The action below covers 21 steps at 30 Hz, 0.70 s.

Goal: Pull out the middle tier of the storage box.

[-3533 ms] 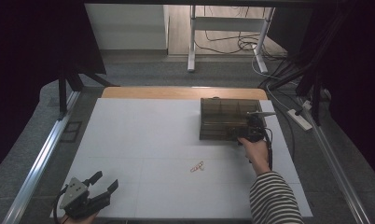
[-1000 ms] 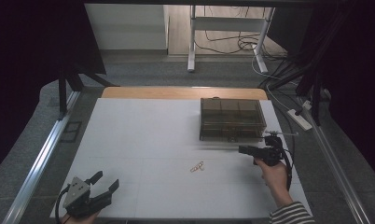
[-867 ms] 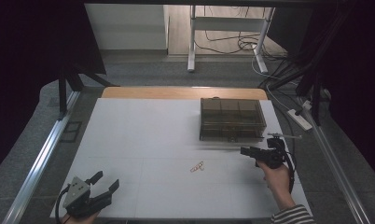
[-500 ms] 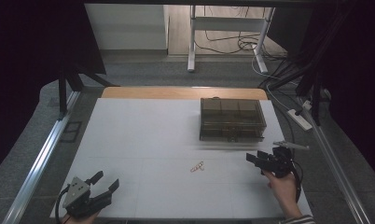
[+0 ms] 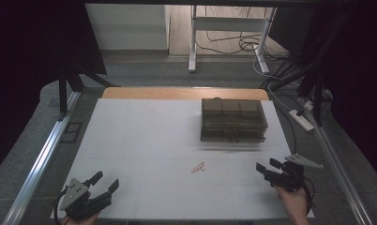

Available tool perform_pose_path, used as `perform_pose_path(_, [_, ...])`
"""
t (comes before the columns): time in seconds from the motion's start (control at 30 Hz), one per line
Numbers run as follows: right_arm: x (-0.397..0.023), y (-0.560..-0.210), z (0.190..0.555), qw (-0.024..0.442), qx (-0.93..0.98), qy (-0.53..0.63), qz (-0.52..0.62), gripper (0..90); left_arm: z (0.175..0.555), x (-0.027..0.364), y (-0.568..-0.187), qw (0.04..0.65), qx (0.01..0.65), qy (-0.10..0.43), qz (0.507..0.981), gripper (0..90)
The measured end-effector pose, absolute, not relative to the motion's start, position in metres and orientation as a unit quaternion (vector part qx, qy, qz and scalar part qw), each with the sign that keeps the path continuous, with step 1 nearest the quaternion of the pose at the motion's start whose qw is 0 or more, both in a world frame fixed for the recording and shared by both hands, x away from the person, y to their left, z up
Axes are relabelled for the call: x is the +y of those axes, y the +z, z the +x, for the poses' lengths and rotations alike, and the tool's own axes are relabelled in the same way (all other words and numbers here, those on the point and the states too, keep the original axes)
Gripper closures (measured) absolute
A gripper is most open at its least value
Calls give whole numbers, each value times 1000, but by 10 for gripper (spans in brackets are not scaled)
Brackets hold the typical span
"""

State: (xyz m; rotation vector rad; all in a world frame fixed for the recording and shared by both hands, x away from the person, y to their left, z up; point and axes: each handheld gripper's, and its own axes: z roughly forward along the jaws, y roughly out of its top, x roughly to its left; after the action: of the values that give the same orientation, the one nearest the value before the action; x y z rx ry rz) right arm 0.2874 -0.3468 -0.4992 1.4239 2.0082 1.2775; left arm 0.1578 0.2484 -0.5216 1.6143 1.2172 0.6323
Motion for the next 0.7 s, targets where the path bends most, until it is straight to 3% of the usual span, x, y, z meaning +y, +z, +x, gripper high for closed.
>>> perform_pose_path(0.7, [-370, -510, 261, 225, 689, 471, 504, 237, 170, 236, -509, 485, 486, 291, 666, 306])
